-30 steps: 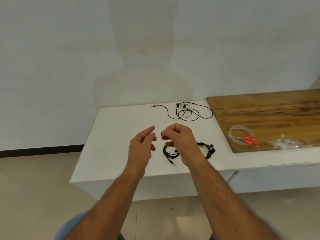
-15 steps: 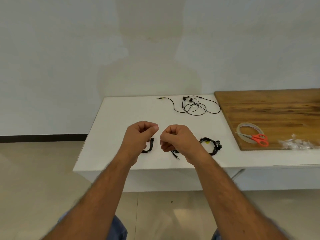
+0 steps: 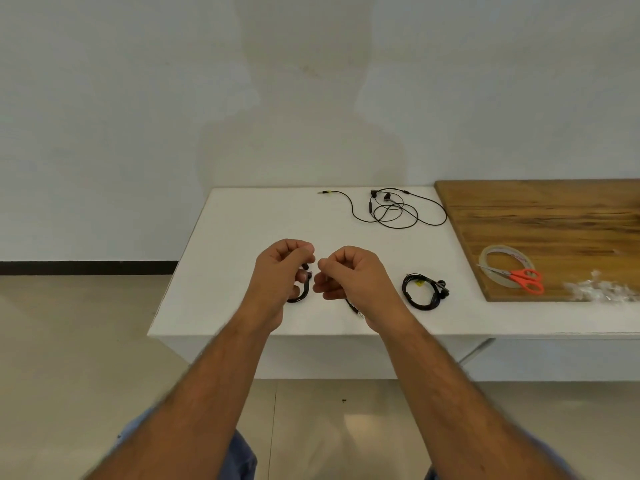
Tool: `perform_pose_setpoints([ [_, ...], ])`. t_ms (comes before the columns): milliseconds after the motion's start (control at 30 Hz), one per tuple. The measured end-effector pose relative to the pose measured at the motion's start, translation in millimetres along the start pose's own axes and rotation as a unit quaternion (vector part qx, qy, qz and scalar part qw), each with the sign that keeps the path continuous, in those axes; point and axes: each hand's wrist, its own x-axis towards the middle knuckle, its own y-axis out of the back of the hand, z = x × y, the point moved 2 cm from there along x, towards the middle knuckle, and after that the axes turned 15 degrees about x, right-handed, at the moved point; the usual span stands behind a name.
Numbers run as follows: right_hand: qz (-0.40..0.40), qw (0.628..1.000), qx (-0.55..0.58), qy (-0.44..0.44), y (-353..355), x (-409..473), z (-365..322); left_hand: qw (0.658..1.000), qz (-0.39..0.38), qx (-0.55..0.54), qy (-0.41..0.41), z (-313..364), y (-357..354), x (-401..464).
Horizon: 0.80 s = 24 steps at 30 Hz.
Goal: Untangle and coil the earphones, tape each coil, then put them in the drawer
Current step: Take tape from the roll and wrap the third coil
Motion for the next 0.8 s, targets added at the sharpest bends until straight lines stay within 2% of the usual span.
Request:
perform_pose_setpoints([
  [100, 0.006, 1.000, -0.005, -0.004, -1, 2, 1, 0.997, 0.011, 0.076, -0.020, -3, 11, 8],
  [233, 0.021, 0.999, -0.027, -0.018, 4, 6, 6, 0.987, 0.081, 0.136, -0.015, -17, 39, 30],
  [300, 0.032, 0.996, -0.076, -0.015, 10, 8, 10, 0.962, 0.114, 0.248, -0.006, -32, 49, 43],
  [333, 0.036, 0.992, -0.117, -0.009, 13, 10, 12, 0.937, 0.120, 0.327, 0.004, -40, 51, 48],
  [400, 0.036, 0.978, -0.207, 0.008, 18, 12, 13, 0.889, 0.114, 0.444, 0.019, -55, 48, 58],
  [467, 0.033, 0.963, -0.267, 0.018, 22, 12, 13, 0.862, 0.099, 0.497, 0.027, -66, 42, 67],
  [800, 0.017, 0.955, -0.296, 0.027, 29, 16, 13, 0.787, 0.019, 0.614, -0.050, -65, 10, 83],
])
